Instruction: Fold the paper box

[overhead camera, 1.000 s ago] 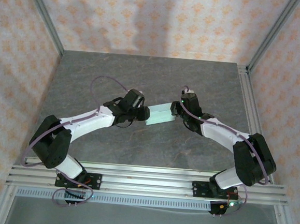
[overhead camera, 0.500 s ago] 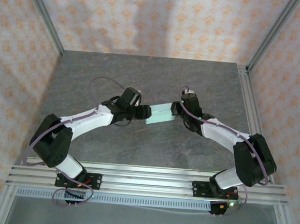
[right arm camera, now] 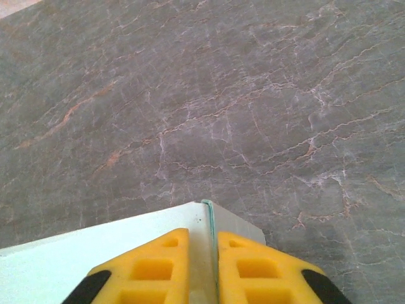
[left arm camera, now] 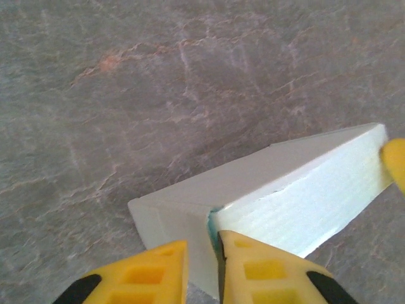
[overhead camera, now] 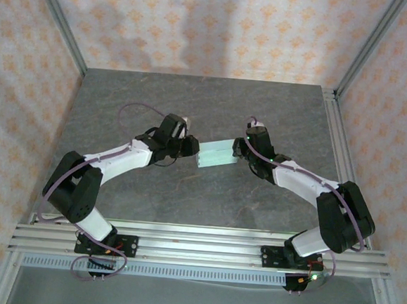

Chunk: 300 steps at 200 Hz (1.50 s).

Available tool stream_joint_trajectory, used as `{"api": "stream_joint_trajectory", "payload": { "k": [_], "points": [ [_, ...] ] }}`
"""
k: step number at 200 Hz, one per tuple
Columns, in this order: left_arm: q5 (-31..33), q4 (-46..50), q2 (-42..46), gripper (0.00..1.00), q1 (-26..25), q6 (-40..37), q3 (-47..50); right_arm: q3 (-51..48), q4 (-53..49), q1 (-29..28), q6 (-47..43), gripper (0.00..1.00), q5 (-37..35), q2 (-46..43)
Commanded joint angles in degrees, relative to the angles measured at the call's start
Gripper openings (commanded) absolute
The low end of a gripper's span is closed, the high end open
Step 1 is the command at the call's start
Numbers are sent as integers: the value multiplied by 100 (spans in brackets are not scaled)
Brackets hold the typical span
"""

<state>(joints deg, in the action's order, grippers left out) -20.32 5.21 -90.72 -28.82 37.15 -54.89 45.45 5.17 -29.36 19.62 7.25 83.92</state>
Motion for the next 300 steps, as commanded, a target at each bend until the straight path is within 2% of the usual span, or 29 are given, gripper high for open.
{"api": "stream_joint_trajectory", "payload": {
  "k": [1,18,33,57,66,72,92,106,122,133,142,146,158,171,185,204,230,246,266,286,300],
  "points": [
    [-32,225,-543,18,-21,70,611,-239,-585,-17,45,11,58,321],
    [-85,63,-578,19,-20,117,791,-387,-426,-19,131,8,111,425],
    [-41,65,-560,18,-23,71,838,-514,-241,-17,241,0,211,441],
    [5,164,-401,19,-22,-103,627,-456,-219,-21,295,0,348,310],
    [62,244,-315,23,-27,-209,478,-373,-279,-17,266,0,352,229],
    [114,308,-249,29,-19,-295,369,-302,-327,-19,240,0,341,166],
    [284,522,-34,54,-24,-617,-43,-31,-490,-22,161,13,313,5],
    [394,647,64,66,-26,-1023,-325,155,-511,-4,182,25,314,-83],
    [534,755,211,74,-28,-1520,-540,323,-507,35,275,39,291,-182],
    [556,746,373,80,-45,-2067,-573,391,-523,81,371,52,262,-291],
    [735,727,500,82,-56,-2458,-566,394,-534,128,460,59,267,-399],
    [743,733,542,86,-54,-2669,-579,388,-525,152,489,61,280,-431],
    [659,775,614,90,-67,-3355,-631,340,-524,262,627,67,382,-595],
    [467,947,578,92,-63,-4078,-793,253,-517,409,807,71,544,-742],
    [280,1537,335,92,-100,-4827,-1210,135,-477,564,967,73,716,-902],
    [435,2463,-181,92,-261,-5596,-1943,-19,-576,713,985,74,823,-1115],
    [1037,3188,-857,93,-573,-6622,-2561,-155,-1020,922,844,74,892,-1458],
    [1392,3525,-1239,93,-666,-6949,-2902,-245,-1203,997,774,74,858,-1580],
    [1596,3915,-1584,89,-704,-7112,-3286,-363,-1288,1049,726,74,829,-1847],
    [1653,4205,-1786,79,-739,-7281,-3514,-434,-1276,1063,713,73,822,-1853],
    [1653,4450,-1835,69,-767,-7348,-3672,-458,-1232,1064,711,73,822,-1812]
  ]
}}
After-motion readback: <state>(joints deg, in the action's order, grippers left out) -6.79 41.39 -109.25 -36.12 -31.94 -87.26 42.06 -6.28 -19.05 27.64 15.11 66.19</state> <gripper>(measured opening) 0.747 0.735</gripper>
